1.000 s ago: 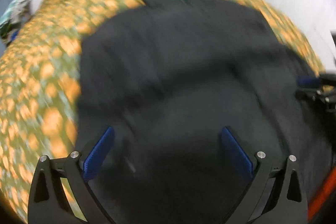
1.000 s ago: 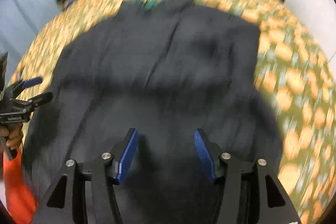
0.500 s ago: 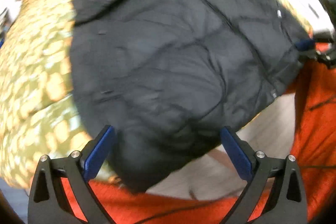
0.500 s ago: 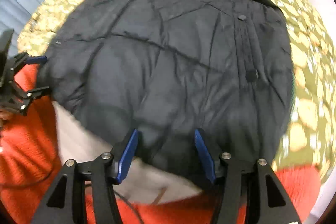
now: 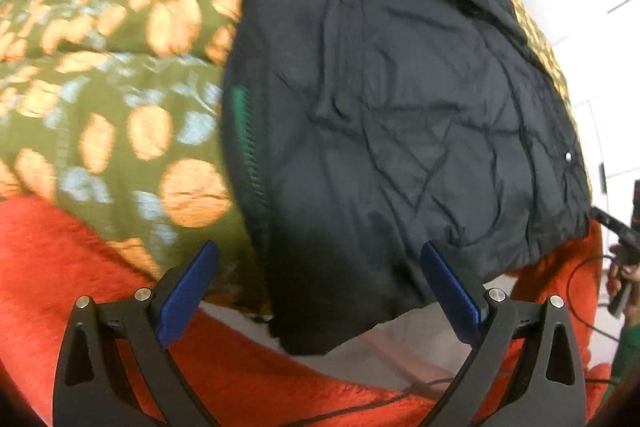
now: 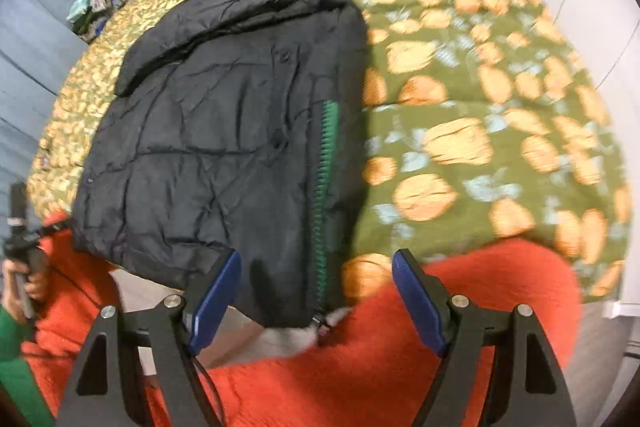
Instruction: Fold large clothes
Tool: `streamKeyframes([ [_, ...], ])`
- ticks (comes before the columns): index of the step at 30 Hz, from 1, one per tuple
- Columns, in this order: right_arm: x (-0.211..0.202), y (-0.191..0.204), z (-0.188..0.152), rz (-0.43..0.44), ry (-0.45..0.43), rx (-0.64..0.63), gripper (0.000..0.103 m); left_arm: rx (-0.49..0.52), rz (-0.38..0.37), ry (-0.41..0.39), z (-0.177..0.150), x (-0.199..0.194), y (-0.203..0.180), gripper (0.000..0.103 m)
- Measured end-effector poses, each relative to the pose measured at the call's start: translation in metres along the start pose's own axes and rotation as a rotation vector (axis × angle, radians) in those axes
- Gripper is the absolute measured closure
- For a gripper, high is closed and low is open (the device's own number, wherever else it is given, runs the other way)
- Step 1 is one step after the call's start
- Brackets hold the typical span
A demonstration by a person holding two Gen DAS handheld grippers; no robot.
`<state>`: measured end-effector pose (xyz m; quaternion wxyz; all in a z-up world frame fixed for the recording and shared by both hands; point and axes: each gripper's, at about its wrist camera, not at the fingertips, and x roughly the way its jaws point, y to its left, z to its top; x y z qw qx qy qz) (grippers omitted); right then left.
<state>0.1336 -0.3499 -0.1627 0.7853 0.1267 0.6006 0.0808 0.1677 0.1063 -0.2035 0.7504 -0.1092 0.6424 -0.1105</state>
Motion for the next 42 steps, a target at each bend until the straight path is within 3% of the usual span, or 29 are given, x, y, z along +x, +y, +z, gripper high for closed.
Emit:
streamKeyframes([
  [4,0.037,-0.002,0.004,0.041,0.096,0.034,0.023,-0.026,-0.047,0.112,0.004,0.025,-0.006,0.005],
  [6,0.047,-0.001,0.005,0.053,0.122,0.042,0.023,-0.033,-0.058,0.138,0.002,0.028,-0.011,0.037],
  [7,0.046,0.001,0.006,0.064,0.127,0.039,0.026,-0.026,-0.049,0.141,0.001,0.026,-0.014,0.044],
  [9,0.037,0.009,0.008,0.090,0.114,0.014,0.038,-0.019,-0.052,0.126,-0.004,0.018,-0.017,0.075],
  [11,0.029,0.015,0.008,0.061,0.106,-0.022,0.065,-0.029,-0.084,0.106,-0.002,0.007,-0.023,0.084],
  [12,0.024,0.014,0.009,0.060,0.100,-0.025,0.072,-0.027,-0.087,0.090,-0.001,0.001,-0.025,0.087],
  [13,0.021,0.013,0.011,0.101,0.095,-0.009,0.082,-0.019,-0.087,0.071,0.003,-0.004,-0.030,0.088],
  [14,0.017,0.010,0.013,0.138,0.087,0.012,0.084,-0.010,-0.087,0.053,0.004,-0.010,-0.033,0.089],
  [21,-0.038,0.029,0.027,0.225,0.000,-0.018,0.087,0.063,-0.095,-0.064,0.000,-0.074,-0.040,0.089],
  [27,-0.056,0.036,0.007,0.242,0.053,-0.041,0.087,0.088,-0.076,0.002,-0.037,-0.088,-0.033,0.089],
  [36,-0.073,0.048,-0.070,0.302,0.203,0.042,0.087,0.074,-0.083,0.138,-0.109,-0.112,-0.020,0.089],
  [39,-0.082,0.050,-0.074,0.345,0.194,0.081,0.087,0.043,-0.147,0.102,-0.095,-0.137,-0.023,0.089],
  [42,-0.096,0.052,-0.049,0.418,0.123,0.096,0.087,0.059,-0.200,-0.004,-0.063,-0.160,-0.022,0.089],
])
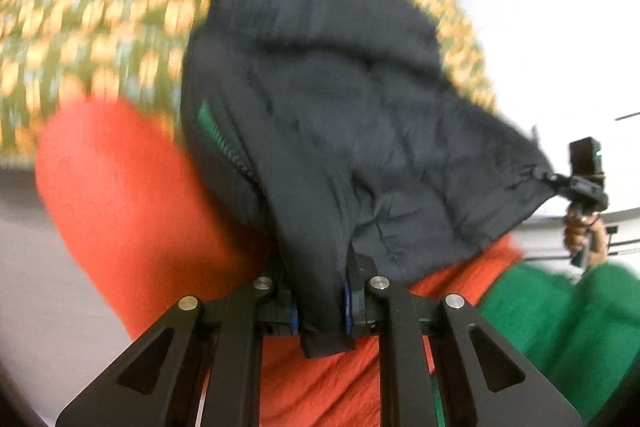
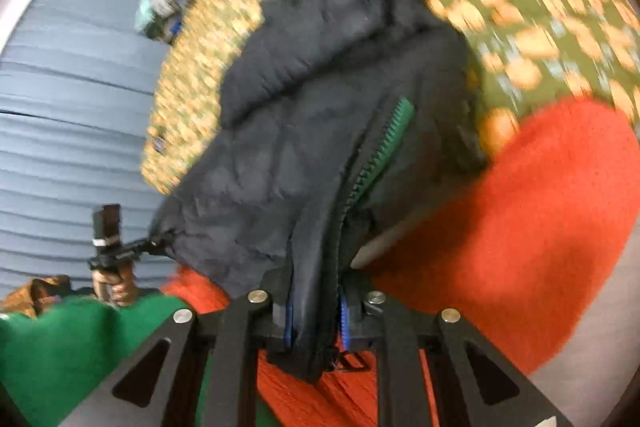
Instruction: Fold large clothes
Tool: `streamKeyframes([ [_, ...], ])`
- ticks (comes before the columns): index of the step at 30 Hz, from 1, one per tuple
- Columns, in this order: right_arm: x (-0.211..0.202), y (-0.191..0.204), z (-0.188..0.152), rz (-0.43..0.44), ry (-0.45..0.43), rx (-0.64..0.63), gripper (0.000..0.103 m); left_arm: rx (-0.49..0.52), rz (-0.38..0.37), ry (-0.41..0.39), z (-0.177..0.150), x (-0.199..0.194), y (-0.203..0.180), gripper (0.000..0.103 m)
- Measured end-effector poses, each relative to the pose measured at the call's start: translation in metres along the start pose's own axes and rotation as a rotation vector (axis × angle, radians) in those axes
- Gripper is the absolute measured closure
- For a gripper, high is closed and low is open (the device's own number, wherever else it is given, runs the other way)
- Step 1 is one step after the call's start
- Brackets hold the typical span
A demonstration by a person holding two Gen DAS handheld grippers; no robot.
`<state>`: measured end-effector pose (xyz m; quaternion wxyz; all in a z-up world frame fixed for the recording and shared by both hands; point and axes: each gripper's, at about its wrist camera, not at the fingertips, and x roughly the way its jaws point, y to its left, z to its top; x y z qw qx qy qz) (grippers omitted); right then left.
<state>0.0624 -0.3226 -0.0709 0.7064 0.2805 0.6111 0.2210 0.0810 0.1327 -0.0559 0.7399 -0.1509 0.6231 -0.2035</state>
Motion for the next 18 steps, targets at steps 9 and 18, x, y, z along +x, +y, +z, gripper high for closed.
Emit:
streamKeyframes([
  [9,0.005,-0.003,0.162,0.126,-0.223,-0.038,0.087,0.009,-0.058,-0.216,0.134,0.012,0.021,0.089],
  [18,0.088,-0.060,0.263,0.069,-0.304,0.044,0.087,-0.001,0.122,-0.204,0.223,0.099,0.043,0.082],
])
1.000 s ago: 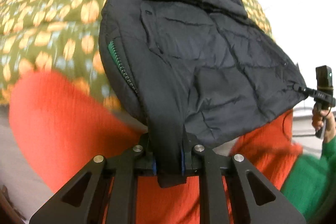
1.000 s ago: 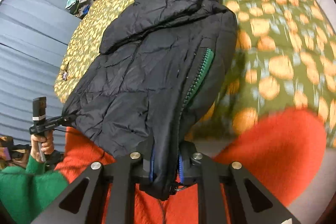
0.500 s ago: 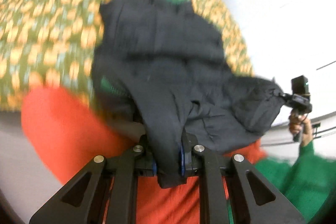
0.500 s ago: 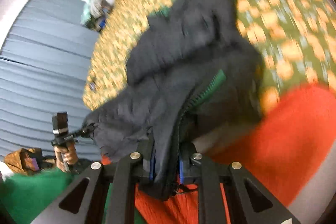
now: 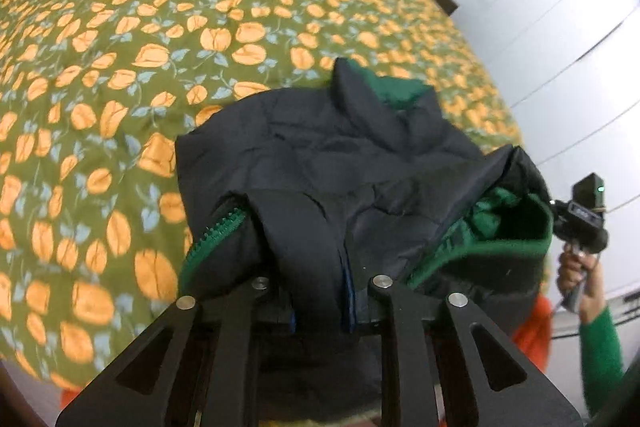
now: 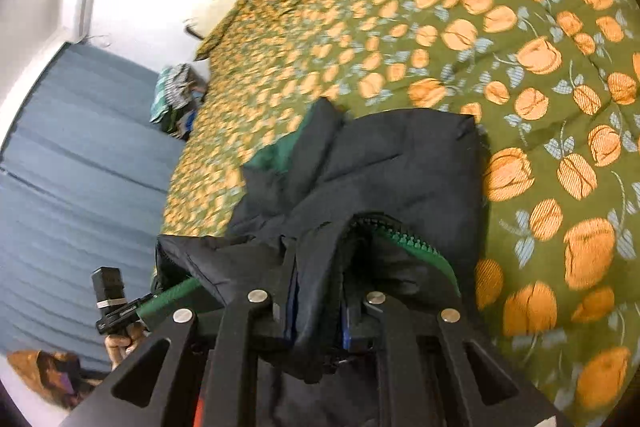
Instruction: Fold large clothes
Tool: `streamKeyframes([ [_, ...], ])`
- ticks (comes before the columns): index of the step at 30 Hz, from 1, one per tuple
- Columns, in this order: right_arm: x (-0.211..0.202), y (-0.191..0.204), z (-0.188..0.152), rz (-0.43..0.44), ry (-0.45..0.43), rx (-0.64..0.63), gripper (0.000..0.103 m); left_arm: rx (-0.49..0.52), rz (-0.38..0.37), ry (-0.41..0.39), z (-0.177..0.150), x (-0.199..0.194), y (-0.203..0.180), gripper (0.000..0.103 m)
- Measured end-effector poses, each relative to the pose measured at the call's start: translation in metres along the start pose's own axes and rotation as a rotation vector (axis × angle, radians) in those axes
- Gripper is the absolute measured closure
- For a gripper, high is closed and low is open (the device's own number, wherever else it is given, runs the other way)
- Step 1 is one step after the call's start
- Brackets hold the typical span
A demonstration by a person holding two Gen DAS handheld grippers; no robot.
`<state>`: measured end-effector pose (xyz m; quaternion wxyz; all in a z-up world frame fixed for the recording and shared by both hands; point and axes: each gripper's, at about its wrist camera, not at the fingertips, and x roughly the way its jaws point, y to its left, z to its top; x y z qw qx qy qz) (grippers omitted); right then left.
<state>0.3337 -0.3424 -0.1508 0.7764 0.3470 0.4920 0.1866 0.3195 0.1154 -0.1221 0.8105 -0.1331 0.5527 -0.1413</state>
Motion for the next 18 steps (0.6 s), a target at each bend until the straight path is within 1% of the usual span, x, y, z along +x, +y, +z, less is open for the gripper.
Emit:
streamKeyframes([
  [1,0.007,-0.008,0.003,-0.004,-0.003,0.017,0.085,-0.004,0.000,0.006,0.002,0.009,0.002,0.081],
  [2,0.013,-0.017,0.007,0.000,-0.010,0.044,0.085,-0.010,-0.003,0.012,0.006,0.013,0.003,0.078],
  [4,0.019,-0.031,0.008,0.026,-0.020,0.100,0.083,-0.033,-0.022,0.030,0.012,0.015,0.006,0.075],
  [5,0.020,-0.034,0.010,0.036,-0.020,0.120,0.081,-0.050,-0.041,0.040,0.014,0.013,0.006,0.072],
  [6,0.020,-0.035,0.010,0.041,-0.019,0.129,0.079,-0.066,-0.068,0.048,0.017,0.008,0.007,0.066],
  [7,0.019,-0.036,0.011,0.048,-0.019,0.138,0.075,-0.082,-0.110,0.051,0.022,0.003,0.009,0.063],
  [8,0.018,-0.035,0.014,0.061,-0.018,0.149,0.067,-0.098,-0.153,0.045,0.023,-0.005,0.010,0.054],
  [9,0.016,-0.035,0.014,0.075,-0.017,0.155,0.061,-0.124,-0.218,0.037,0.025,-0.013,0.013,0.035],
  [10,0.013,-0.034,0.016,0.101,-0.021,0.163,0.042,-0.163,-0.305,0.023,0.027,-0.022,0.018,0.025],
  [11,0.008,-0.032,0.018,0.140,-0.032,0.169,0.019,-0.188,-0.344,-0.002,0.030,-0.028,0.022,0.009],
  [12,0.004,-0.031,0.019,0.163,-0.042,0.171,0.010,-0.200,-0.366,-0.037,0.031,-0.038,0.025,0.006],
  [13,-0.004,-0.029,0.020,0.179,-0.061,0.167,0.004,-0.190,-0.364,-0.054,0.032,-0.044,0.027,0.006],
  [14,-0.011,-0.026,0.023,0.179,-0.082,0.152,0.004,-0.173,-0.346,-0.058,0.032,-0.047,0.027,0.006],
  [15,-0.014,-0.024,0.026,0.173,-0.088,0.135,0.004,-0.141,-0.297,-0.065,0.031,-0.049,0.027,0.006],
  [17,-0.019,-0.016,0.031,0.099,-0.096,0.055,0.004,-0.051,-0.191,-0.052,0.026,-0.044,0.024,0.006],
  [18,-0.018,-0.010,0.032,0.024,-0.085,-0.004,0.004,0.015,-0.118,-0.029,0.022,-0.034,0.021,0.006],
])
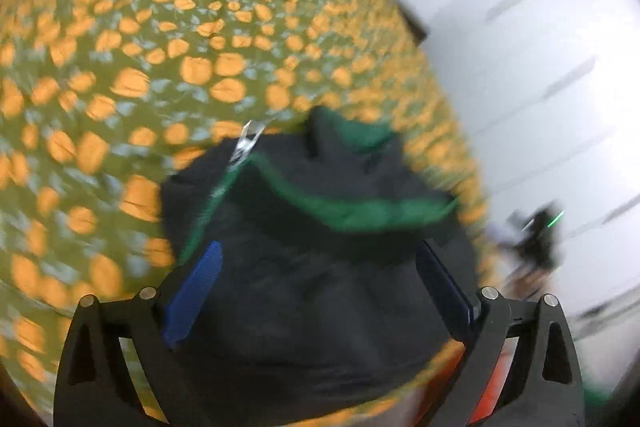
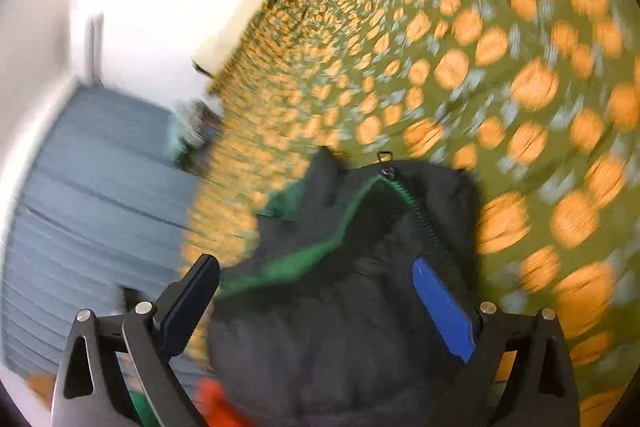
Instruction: Fold large clothes
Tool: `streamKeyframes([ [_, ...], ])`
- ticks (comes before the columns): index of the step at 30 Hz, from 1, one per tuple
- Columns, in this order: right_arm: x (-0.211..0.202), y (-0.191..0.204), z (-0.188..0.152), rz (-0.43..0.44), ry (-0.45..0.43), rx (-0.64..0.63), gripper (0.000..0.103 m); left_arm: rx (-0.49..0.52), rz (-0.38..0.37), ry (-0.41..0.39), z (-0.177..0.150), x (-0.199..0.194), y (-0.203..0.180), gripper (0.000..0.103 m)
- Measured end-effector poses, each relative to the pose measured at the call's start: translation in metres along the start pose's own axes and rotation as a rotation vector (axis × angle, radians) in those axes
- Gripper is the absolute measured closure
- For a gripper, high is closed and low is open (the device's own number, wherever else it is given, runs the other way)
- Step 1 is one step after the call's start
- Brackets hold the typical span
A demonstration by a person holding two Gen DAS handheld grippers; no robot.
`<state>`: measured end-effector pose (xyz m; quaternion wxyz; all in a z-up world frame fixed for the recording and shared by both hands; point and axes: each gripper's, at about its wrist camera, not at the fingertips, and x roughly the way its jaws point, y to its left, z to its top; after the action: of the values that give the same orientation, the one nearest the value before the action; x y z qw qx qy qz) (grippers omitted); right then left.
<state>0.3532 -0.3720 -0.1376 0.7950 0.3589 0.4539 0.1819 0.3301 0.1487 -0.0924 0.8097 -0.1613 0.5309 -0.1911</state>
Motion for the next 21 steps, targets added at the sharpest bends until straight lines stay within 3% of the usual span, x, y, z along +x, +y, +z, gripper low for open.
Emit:
streamKeyframes([
  [4,0.034,0.014,-0.014,-0.207,0.134,-0.227,0.004,0.157,0.253,0.117,-0.019,0.052,0.002,0.009],
  [7,0.060,0.010,-0.025,-0.314,0.189,-0.298,0.004,0.152,0.297,0.147,-0.025,0.072,0.010,0.023],
  [8,0.067,0.009,-0.026,-0.322,0.196,-0.302,0.007,0.127,0.290,0.125,-0.024,0.071,0.011,0.043],
  [9,0.067,0.009,-0.027,-0.326,0.196,-0.303,0.017,0.105,0.290,0.107,-0.022,0.067,0.010,0.067],
  [10,0.067,0.014,-0.028,-0.341,0.183,-0.314,0.054,0.089,0.306,0.081,-0.019,0.060,0.007,0.076],
  [11,0.064,0.022,-0.027,-0.355,0.166,-0.330,0.073,0.083,0.314,0.053,-0.017,0.051,0.003,0.085],
  [13,0.054,0.044,-0.024,-0.405,0.113,-0.396,0.080,0.088,0.303,-0.041,-0.008,0.029,-0.009,0.089],
  [15,0.045,0.073,-0.020,-0.450,0.034,-0.492,0.081,0.109,0.319,-0.144,0.003,0.012,-0.025,0.089],
  [18,0.034,0.107,-0.010,-0.497,-0.105,-0.578,0.082,0.142,0.413,-0.267,0.015,0.017,-0.041,0.089],
  [21,0.046,0.110,0.006,-0.522,-0.186,-0.548,0.082,0.172,0.553,-0.308,0.020,0.056,-0.037,0.088],
])
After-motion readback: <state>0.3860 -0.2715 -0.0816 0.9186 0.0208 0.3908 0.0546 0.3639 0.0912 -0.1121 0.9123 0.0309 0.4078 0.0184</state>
